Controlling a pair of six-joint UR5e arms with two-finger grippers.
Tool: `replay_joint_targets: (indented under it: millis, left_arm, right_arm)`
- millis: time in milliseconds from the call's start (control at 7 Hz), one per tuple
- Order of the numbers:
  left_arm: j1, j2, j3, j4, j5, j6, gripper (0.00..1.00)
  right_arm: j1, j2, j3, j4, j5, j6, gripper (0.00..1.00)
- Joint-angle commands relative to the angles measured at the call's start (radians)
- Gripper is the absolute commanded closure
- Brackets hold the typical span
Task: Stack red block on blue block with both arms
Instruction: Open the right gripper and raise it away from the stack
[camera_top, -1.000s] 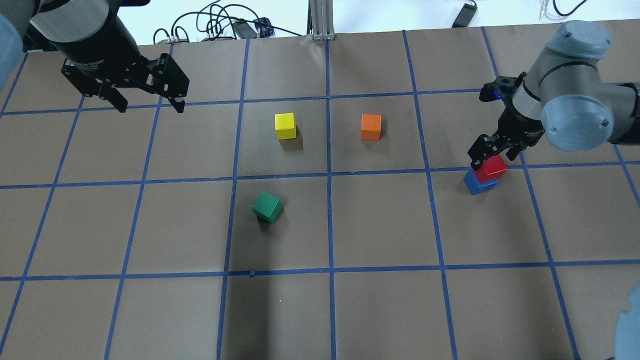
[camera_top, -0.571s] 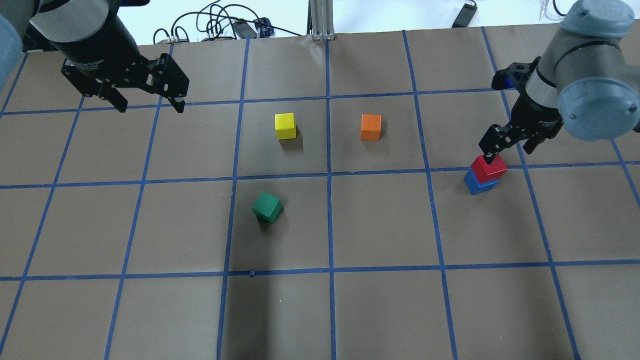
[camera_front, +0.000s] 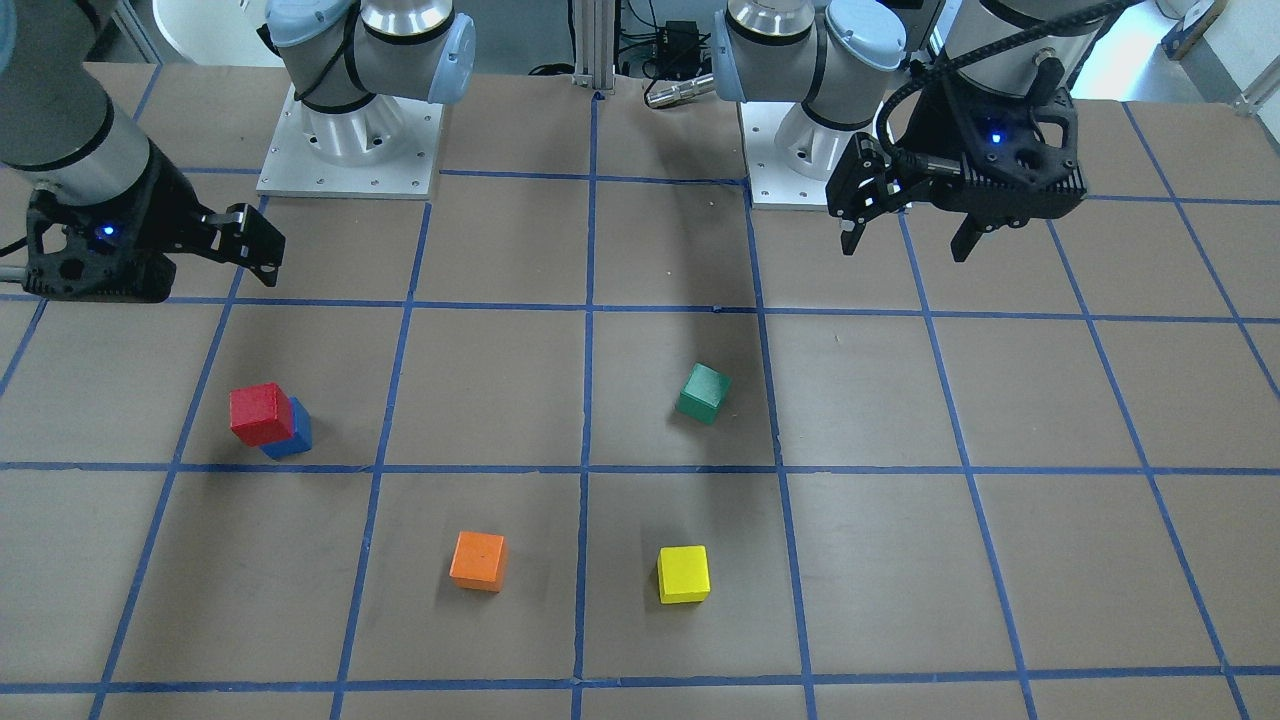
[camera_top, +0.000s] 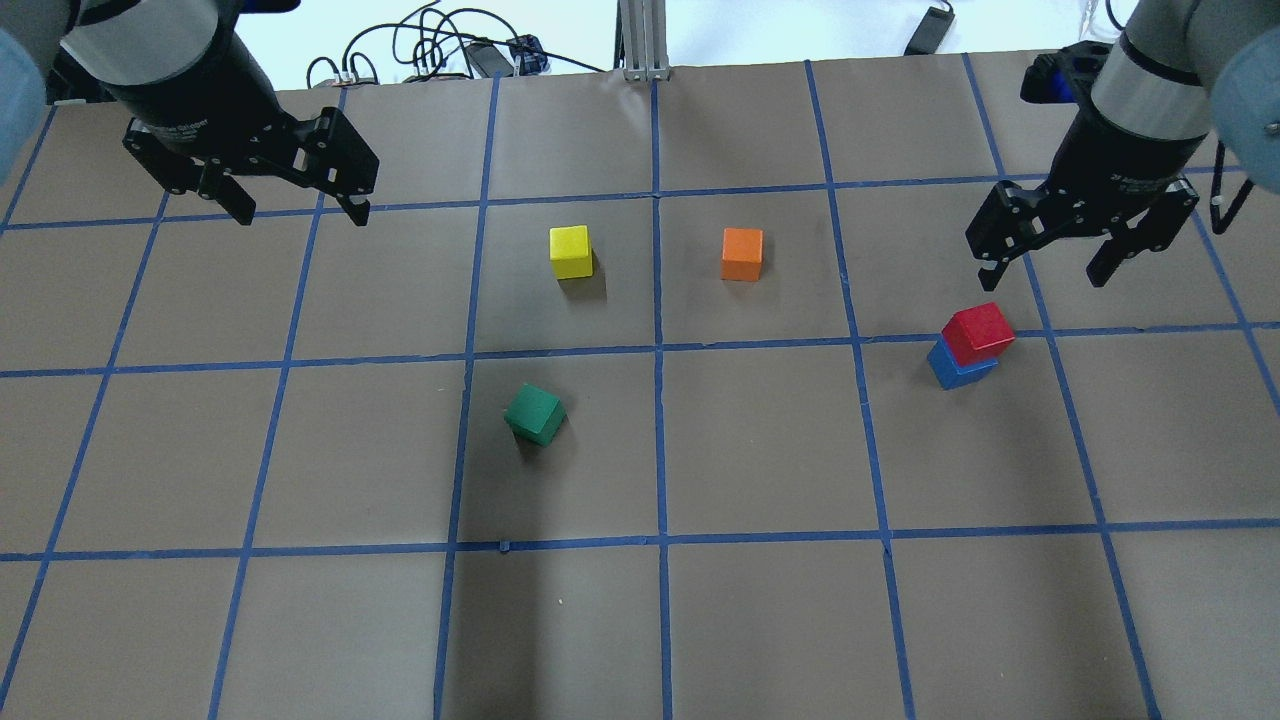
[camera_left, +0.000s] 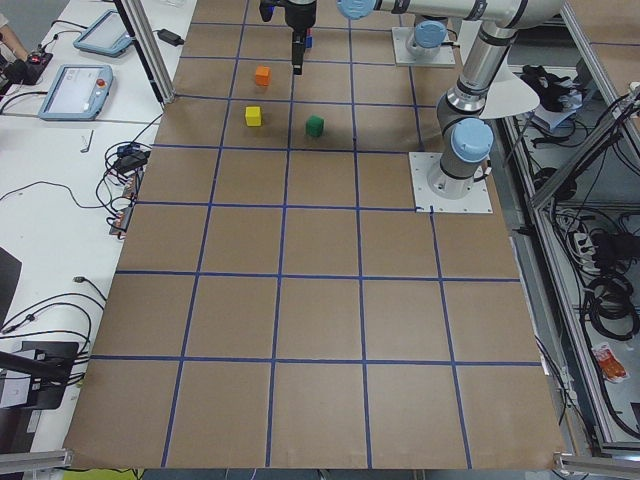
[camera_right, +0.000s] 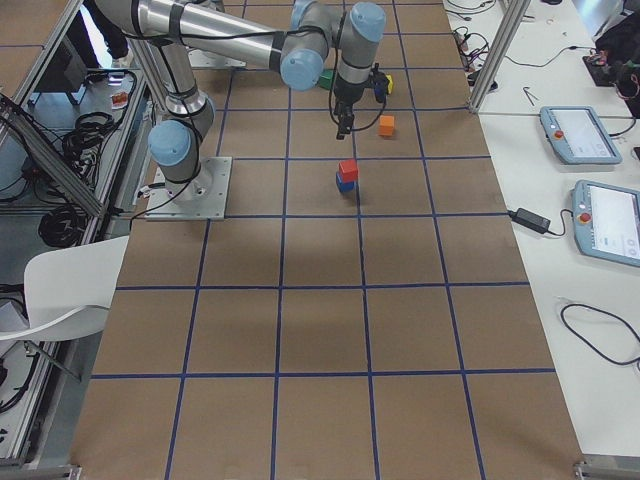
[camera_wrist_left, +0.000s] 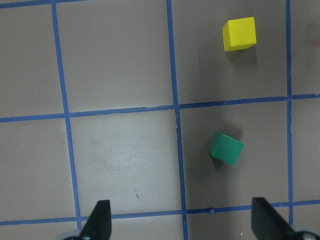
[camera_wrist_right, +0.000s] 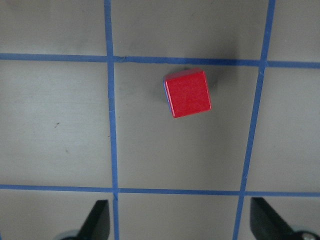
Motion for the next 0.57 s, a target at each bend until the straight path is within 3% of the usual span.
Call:
replay_joint_targets:
  millis: [0, 429]
  left_arm:
    - [0.000, 0.000, -0.001, 0.000, 0.000, 0.000, 0.00]
    - [0.000, 0.000, -0.002, 0.000, 0.002, 0.000, 0.00]
  right_arm:
    - [0.131, -0.007, -0.020, -0.020, -0.003, 0.123, 0.00]
    - [0.136, -0.029, -0.012, -0.013, 0.013, 0.126, 0.00]
